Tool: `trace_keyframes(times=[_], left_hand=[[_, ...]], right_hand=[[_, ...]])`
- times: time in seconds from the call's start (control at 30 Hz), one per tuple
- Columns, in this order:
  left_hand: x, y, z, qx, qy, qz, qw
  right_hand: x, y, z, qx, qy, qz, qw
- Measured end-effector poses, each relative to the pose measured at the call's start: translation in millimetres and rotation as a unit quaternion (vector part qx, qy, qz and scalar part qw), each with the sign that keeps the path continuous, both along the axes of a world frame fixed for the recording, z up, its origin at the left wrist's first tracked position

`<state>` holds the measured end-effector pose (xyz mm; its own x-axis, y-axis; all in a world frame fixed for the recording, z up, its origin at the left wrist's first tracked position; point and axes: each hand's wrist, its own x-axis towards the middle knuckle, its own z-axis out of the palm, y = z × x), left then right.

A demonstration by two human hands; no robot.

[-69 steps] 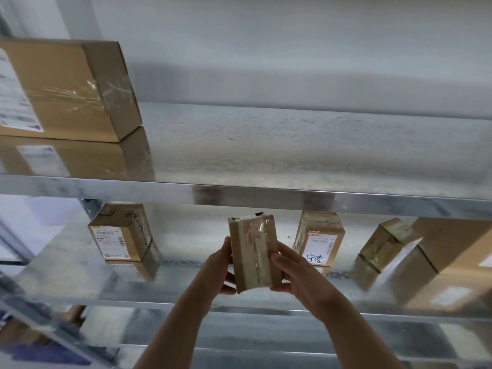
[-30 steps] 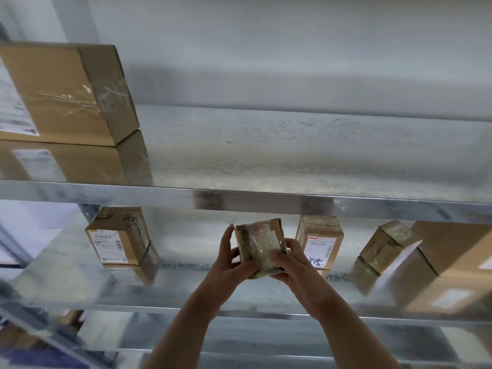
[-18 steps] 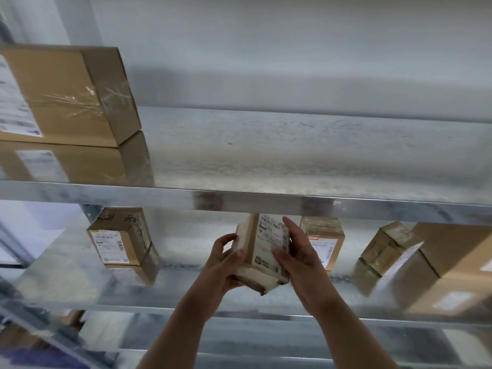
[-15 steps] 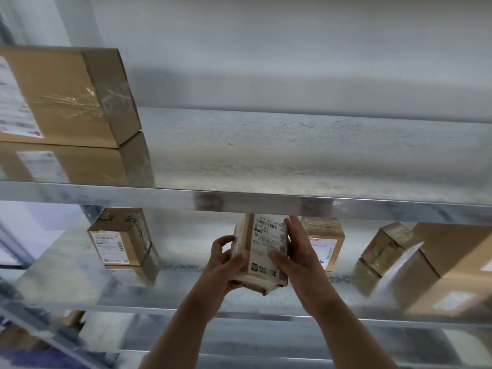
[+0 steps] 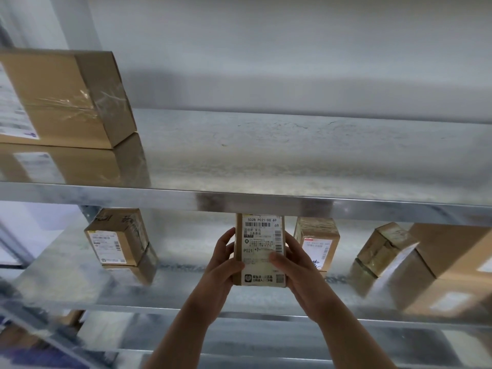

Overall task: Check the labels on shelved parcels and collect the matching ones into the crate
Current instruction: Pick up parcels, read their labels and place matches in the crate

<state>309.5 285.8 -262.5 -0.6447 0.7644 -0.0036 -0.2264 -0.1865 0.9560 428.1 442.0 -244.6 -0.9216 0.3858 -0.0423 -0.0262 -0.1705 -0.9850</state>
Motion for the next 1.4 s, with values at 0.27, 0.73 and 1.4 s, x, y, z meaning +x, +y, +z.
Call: trace_keyframes(times=[0.27, 0.73, 1.4], left_hand=[[35, 12, 15, 0.002, 0.086, 0.078, 0.993], [62, -54, 21, -0.033, 0.071, 0.281, 0.956], [-2, -495, 54, 0.017, 0.075, 0.560, 0.825]], right_hand=[[9, -1, 3, 0.066, 0.012, 0.033, 0.997], [-19, -69, 0, 0.024, 0.045, 0.156, 0.986], [-168, -515, 33, -0.018, 0.053, 0.429, 0.902]])
